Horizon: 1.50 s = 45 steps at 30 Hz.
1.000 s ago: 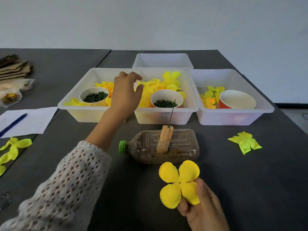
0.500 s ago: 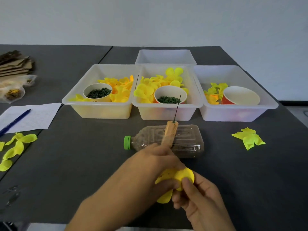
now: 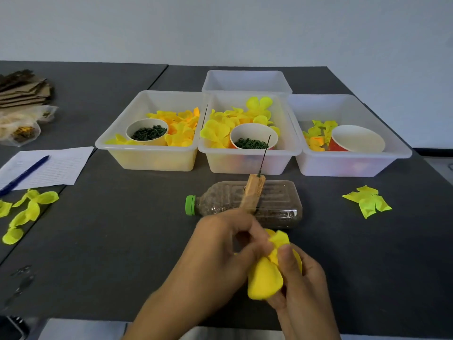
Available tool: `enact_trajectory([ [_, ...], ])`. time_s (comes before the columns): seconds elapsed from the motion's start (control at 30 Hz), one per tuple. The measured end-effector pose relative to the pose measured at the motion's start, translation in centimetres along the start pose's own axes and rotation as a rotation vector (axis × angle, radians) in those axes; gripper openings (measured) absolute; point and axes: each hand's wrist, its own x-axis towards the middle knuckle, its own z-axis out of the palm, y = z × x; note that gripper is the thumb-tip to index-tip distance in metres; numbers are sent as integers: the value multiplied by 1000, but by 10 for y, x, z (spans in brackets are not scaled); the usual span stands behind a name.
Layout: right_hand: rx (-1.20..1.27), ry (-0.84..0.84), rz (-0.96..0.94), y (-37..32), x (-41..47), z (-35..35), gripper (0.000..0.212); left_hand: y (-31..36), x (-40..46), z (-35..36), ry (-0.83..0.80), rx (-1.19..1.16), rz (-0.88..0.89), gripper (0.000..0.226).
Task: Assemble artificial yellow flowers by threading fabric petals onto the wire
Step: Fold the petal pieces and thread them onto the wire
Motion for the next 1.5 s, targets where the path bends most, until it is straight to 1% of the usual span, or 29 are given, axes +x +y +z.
enact_trajectory([
  [0.07, 36, 32, -47, -2, 1, -1, 70, -6, 12, -7, 99, -152, -32, 15],
  [0.13, 1, 56, -89, -2, 1, -2, 66, -13, 31, -18, 232, -247, -53, 16],
  [0.23, -28, 86, -135, 0, 2, -5, 63, -16, 64, -31, 388, -240, -65, 14],
  [0.3, -29, 117, -154, 2, 3, -9, 66, -14, 82, -46, 490, -215, -78, 15],
  [0.33, -40, 124, -160, 3, 3, -11, 66, -12, 88, -56, 502, -189, -91, 16],
  [0.37, -56, 126, -166, 3, 4, -14, 66, -9, 93, -65, 462, -158, -103, 19],
  [0.4, -77, 125, -177, 2, 4, -16, 65, -6, 94, -70, 372, -123, -106, 24],
  [0.5, -168, 134, -231, 0, 5, -19, 62, 6, 79, -60, -29, 49, -91, 42],
  [0.53, -200, 139, -247, 0, 5, -19, 62, 8, 71, -52, -135, 115, -77, 48],
  [0.57, -229, 142, -262, 0, 5, -18, 60, 10, 62, -44, -216, 168, -68, 51],
  [0.63, -289, 138, -304, -2, 3, -17, 51, 12, 48, -31, -346, 215, -105, 58],
  [0.7, -339, 127, -347, -4, 2, -16, 41, 10, 37, -19, -411, 346, -145, 60],
  [0.77, -336, 99, -365, -6, -1, -13, 36, 9, 34, -8, -347, 469, -105, 42],
  [0.83, -329, 88, -375, -7, -2, -10, 35, 8, 39, -6, -215, 428, -78, 21],
  [0.87, -343, 95, -385, -8, -3, -9, 34, 6, 43, -9, -148, 386, -80, 16],
  [0.9, -361, 106, -399, -9, -3, -8, 32, 4, 49, -13, -95, 336, -92, 15],
  [0.97, -384, 128, -422, -10, -2, -7, 27, 4, 58, -20, -65, 233, -118, 14],
  [1.03, -381, 158, -454, -11, -1, -6, 27, 3, 65, -22, -70, 212, -98, 17],
  [1.07, -371, 176, -479, -11, -1, -6, 29, 2, 70, -23, -42, 227, -81, 19],
  [1.13, -335, 210, -526, -12, -4, -7, 32, -6, 82, -35, 103, 228, -75, 20],
  [1.2, -265, 223, -542, -13, -7, -9, 36, -17, 102, -54, 301, 246, -78, 26],
  [1.27, -187, 243, -510, -17, -8, -11, 48, -29, 127, -71, 486, 398, -100, 28],
  [1.33, -160, 273, -495, -26, -5, -14, 59, -40, 155, -77, 601, 603, -167, 22],
  [1.37, -177, 282, -503, -32, -3, -15, 59, -46, 169, -76, 610, 700, -194, 20],
  [1.4, -198, 283, -516, -41, -1, -16, 56, -52, 182, -74, 583, 784, -216, 20],
  [1.5, -207, 268, -618, -73, 14, -22, 33, -70, 210, -64, 397, 982, -258, 36],
])
